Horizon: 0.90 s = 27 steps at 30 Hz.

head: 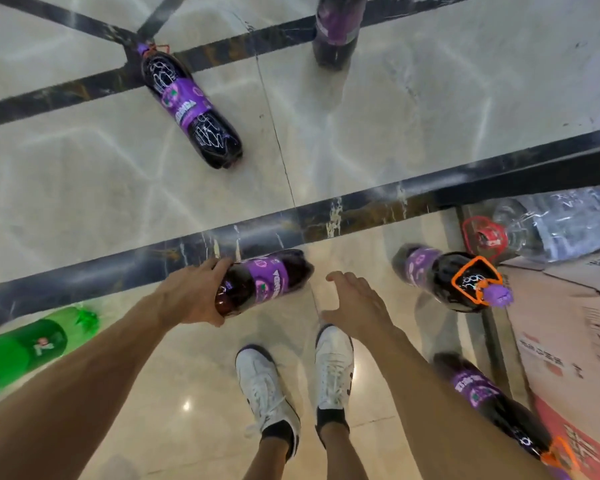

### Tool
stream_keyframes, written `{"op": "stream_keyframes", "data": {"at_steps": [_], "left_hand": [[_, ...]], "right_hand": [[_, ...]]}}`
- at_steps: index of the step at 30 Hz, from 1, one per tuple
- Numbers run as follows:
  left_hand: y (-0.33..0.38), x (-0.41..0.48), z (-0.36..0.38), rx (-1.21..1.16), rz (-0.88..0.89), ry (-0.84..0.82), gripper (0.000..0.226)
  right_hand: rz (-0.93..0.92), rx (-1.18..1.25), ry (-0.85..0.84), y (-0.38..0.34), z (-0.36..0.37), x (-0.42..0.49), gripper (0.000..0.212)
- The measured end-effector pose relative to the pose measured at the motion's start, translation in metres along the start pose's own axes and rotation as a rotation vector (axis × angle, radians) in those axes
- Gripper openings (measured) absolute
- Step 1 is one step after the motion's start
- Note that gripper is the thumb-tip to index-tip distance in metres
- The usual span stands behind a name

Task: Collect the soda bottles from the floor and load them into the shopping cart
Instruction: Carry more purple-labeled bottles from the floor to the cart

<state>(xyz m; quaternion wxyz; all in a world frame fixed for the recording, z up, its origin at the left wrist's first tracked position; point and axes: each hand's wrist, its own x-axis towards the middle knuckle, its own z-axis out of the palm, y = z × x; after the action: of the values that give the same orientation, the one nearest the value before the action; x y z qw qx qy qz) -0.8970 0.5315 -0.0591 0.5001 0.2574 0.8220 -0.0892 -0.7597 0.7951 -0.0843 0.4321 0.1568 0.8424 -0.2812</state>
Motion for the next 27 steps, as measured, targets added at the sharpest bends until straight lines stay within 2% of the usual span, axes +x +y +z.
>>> {"op": "stream_keyframes", "data": {"at_steps": [7,10,15,21,27], "left_hand": [[-0.072,0.027,0.065,-0.148,0.013,-0.003,0.124],[-0.091,0.039,0.098,-0.192,0.016,0.011,0.128],[-0.101,0.048,0.130,-0.268,0.012,0.018,0.125],[-0.095,0.034,0.113,-0.245,0.045,0.048,0.119],[-0.070,-0.036,0.045,-0.188,0.089,0.055,0.118]], "right_hand": [[-0.341,-0.242,-0.046,-0.044,0.053,0.106,0.107],[-0.407,-0.381,-0.081,-0.053,0.073,0.138,0.111],[-0.444,-0.455,-0.089,-0.060,0.083,0.161,0.110],[-0.443,-0.505,-0.085,-0.066,0.067,0.142,0.108],[-0.412,-0.510,-0.068,-0.080,0.003,0.063,0.110]]}}
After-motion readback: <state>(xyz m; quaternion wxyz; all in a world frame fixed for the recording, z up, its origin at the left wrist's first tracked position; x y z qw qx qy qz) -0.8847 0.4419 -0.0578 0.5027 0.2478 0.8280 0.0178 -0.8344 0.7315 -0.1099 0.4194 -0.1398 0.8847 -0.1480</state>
